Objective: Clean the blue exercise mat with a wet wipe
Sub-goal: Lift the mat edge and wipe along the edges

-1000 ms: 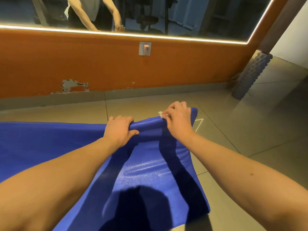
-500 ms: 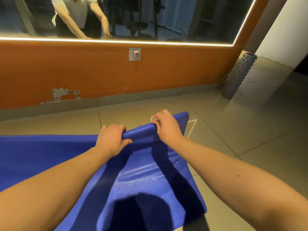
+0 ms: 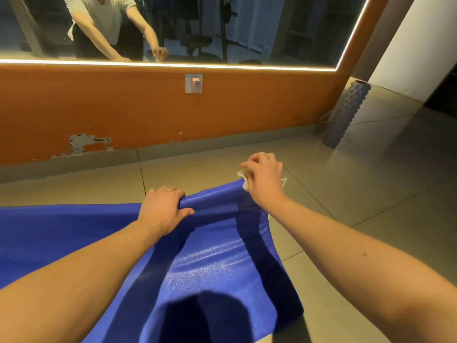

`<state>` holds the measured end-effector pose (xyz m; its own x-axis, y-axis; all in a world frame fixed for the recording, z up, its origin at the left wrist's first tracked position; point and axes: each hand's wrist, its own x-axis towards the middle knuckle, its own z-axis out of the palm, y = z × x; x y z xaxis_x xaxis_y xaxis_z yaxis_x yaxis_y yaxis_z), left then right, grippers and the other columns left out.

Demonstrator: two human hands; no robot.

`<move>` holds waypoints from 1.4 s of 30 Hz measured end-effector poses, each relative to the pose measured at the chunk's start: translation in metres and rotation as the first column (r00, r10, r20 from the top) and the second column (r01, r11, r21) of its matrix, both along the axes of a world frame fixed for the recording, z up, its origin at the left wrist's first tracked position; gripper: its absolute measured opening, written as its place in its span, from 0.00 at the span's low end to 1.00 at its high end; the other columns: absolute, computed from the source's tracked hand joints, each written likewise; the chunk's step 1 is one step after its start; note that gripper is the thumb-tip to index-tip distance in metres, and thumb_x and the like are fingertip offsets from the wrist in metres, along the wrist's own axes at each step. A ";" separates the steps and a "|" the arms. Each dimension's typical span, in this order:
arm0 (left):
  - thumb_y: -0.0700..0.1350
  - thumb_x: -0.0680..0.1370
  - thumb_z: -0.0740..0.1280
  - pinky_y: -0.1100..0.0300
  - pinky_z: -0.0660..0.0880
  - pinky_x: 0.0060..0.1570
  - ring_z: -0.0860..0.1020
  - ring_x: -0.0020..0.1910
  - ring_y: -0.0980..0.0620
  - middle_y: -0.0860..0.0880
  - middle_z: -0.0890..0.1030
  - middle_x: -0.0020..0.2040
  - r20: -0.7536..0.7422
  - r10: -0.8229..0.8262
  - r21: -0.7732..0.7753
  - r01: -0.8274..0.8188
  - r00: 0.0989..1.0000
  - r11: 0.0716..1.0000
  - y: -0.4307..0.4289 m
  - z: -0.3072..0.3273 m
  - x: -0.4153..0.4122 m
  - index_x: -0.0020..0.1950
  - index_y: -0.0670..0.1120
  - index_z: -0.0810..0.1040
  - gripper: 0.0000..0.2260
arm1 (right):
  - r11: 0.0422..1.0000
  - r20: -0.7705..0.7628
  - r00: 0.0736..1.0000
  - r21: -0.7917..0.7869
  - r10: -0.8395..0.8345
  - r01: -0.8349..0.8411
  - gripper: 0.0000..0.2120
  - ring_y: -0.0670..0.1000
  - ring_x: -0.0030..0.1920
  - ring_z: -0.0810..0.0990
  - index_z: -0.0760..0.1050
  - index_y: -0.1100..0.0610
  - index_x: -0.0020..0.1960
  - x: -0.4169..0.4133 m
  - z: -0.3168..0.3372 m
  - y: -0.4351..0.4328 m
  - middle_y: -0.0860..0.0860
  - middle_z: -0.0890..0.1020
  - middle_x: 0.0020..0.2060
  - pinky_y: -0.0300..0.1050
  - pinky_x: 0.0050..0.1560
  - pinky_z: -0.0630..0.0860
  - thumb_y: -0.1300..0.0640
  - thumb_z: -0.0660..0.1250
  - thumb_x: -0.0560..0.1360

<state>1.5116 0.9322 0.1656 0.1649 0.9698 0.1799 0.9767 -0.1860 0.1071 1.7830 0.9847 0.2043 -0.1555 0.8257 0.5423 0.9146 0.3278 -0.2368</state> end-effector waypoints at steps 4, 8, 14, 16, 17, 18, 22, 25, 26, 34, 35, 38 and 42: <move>0.67 0.76 0.64 0.54 0.68 0.49 0.74 0.47 0.50 0.55 0.77 0.44 -0.006 0.001 0.010 -0.001 1.000 1.000 -0.001 0.001 -0.002 0.53 0.54 0.78 0.18 | 0.997 0.084 0.996 -0.077 0.005 0.002 0.13 0.53 0.58 0.72 0.84 0.47 0.52 -0.005 -0.005 -0.008 0.44 0.83 0.48 0.50 0.54 0.60 0.60 0.63 0.80; 0.66 0.76 0.65 0.54 0.67 0.48 0.72 0.46 0.50 0.54 0.75 0.42 0.015 0.009 0.006 -0.010 1.000 1.000 -0.002 0.002 -0.001 0.51 0.53 0.77 0.17 | 0.986 0.232 0.971 -0.169 0.051 -0.012 0.22 0.56 0.74 0.64 0.72 0.47 0.73 0.002 -0.015 -0.018 0.50 0.75 0.70 0.55 0.72 0.54 0.44 0.53 0.83; 0.66 0.76 0.65 0.54 0.67 0.48 0.71 0.44 0.51 0.55 0.75 0.41 0.006 0.004 0.006 -0.004 1.000 1.000 0.000 0.001 0.000 0.49 0.54 0.76 0.16 | 0.985 0.253 0.963 -0.161 0.095 -0.055 0.19 0.60 0.78 0.60 0.69 0.48 0.76 0.012 -0.019 -0.011 0.51 0.70 0.76 0.59 0.77 0.48 0.51 0.55 0.86; 0.65 0.76 0.65 0.54 0.67 0.48 0.71 0.44 0.51 0.55 0.75 0.42 -0.008 -0.002 0.002 0.002 1.000 1.000 -0.002 -0.001 0.001 0.49 0.54 0.76 0.15 | 0.978 0.235 0.951 -0.115 0.200 -0.177 0.17 0.58 0.77 0.64 0.75 0.52 0.71 0.004 -0.025 -0.012 0.50 0.74 0.73 0.59 0.76 0.52 0.54 0.59 0.84; 0.65 0.77 0.65 0.54 0.67 0.48 0.71 0.44 0.51 0.55 0.75 0.42 -0.012 -0.006 -0.001 0.006 1.000 1.000 -0.003 -0.002 0.001 0.49 0.54 0.75 0.15 | 0.968 0.266 0.931 -0.105 0.249 -0.229 0.16 0.56 0.77 0.65 0.76 0.53 0.70 0.000 -0.030 -0.013 0.50 0.74 0.73 0.59 0.76 0.53 0.55 0.60 0.83; 0.65 0.77 0.65 0.55 0.67 0.48 0.70 0.44 0.51 0.55 0.74 0.42 -0.016 -0.010 -0.001 0.010 1.000 1.000 -0.003 -0.003 0.001 0.49 0.54 0.74 0.14 | 0.959 0.298 0.912 -0.099 0.283 -0.266 0.16 0.55 0.76 0.66 0.77 0.54 0.69 -0.003 -0.032 -0.012 0.50 0.74 0.73 0.58 0.76 0.53 0.56 0.61 0.83; 0.65 0.78 0.63 0.54 0.65 0.45 0.69 0.42 0.50 0.55 0.73 0.41 -0.037 -0.045 0.003 0.045 0.998 0.999 -0.002 0.000 -0.001 0.47 0.54 0.70 0.15 | 0.949 0.283 0.907 -0.044 0.313 -0.314 0.14 0.54 0.75 0.68 0.79 0.55 0.64 0.014 -0.029 -0.001 0.52 0.77 0.70 0.55 0.75 0.55 0.61 0.66 0.80; 0.65 0.78 0.63 0.54 0.66 0.45 0.70 0.41 0.50 0.54 0.74 0.40 -0.036 -0.066 0.001 0.066 0.997 0.998 0.000 0.000 -0.003 0.46 0.54 0.70 0.15 | 0.957 0.233 0.930 -0.016 0.285 -0.289 0.15 0.55 0.73 0.71 0.80 0.56 0.63 0.038 -0.030 0.000 0.53 0.78 0.69 0.53 0.74 0.57 0.64 0.67 0.78; 0.65 0.78 0.63 0.54 0.66 0.45 0.71 0.41 0.50 0.54 0.74 0.40 -0.036 -0.068 0.006 0.069 0.997 0.998 0.000 0.000 -0.003 0.46 0.54 0.71 0.15 | 0.962 0.204 0.941 -0.012 0.271 -0.274 0.15 0.55 0.72 0.73 0.81 0.57 0.63 0.045 -0.029 0.000 0.54 0.79 0.68 0.53 0.73 0.58 0.64 0.67 0.78; 0.64 0.78 0.64 0.53 0.63 0.44 0.70 0.41 0.49 0.54 0.72 0.39 -0.036 -0.041 0.005 0.041 0.999 0.999 0.009 0.002 -0.004 0.45 0.53 0.70 0.15 | 0.943 -0.385 0.923 -0.299 0.017 -0.142 0.17 0.45 0.72 0.70 0.78 0.53 0.68 0.061 -0.020 -0.002 0.46 0.75 0.70 0.27 0.71 0.58 0.54 0.55 0.86; 0.63 0.78 0.65 0.53 0.63 0.44 0.69 0.41 0.49 0.54 0.72 0.39 -0.034 -0.031 0.004 0.031 0.999 0.999 0.009 0.003 -0.004 0.45 0.53 0.70 0.15 | 0.939 -0.477 0.879 -0.300 0.002 -0.165 0.17 0.45 0.70 0.73 0.80 0.53 0.66 0.058 -0.020 -0.001 0.45 0.78 0.67 0.30 0.71 0.62 0.53 0.54 0.86; 0.61 0.78 0.66 0.53 0.63 0.45 0.70 0.40 0.49 0.53 0.73 0.39 -0.008 -0.002 0.012 0.002 1.000 1.000 0.011 0.002 -0.004 0.44 0.53 0.69 0.14 | 0.938 -0.629 0.775 -0.303 -0.063 -0.169 0.17 0.42 0.63 0.76 0.82 0.52 0.61 0.054 -0.019 0.001 0.44 0.82 0.61 0.34 0.67 0.68 0.55 0.54 0.86; 0.60 0.79 0.65 0.53 0.64 0.46 0.70 0.41 0.49 0.53 0.75 0.40 0.026 0.042 0.006 -0.042 0.999 0.999 0.015 0.007 -0.007 0.47 0.53 0.72 0.12 | 0.931 -0.665 0.717 -0.360 -0.209 -0.062 0.17 0.55 0.49 0.80 0.79 0.60 0.49 0.062 -0.028 0.006 0.52 0.83 0.46 0.51 0.54 0.75 0.56 0.54 0.85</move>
<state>1.5050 0.9469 0.1729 0.1190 0.9745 0.1903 0.9806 -0.1454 0.1314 1.8455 0.9906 0.1760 0.2141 0.9634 0.1614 0.4712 0.0428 -0.8810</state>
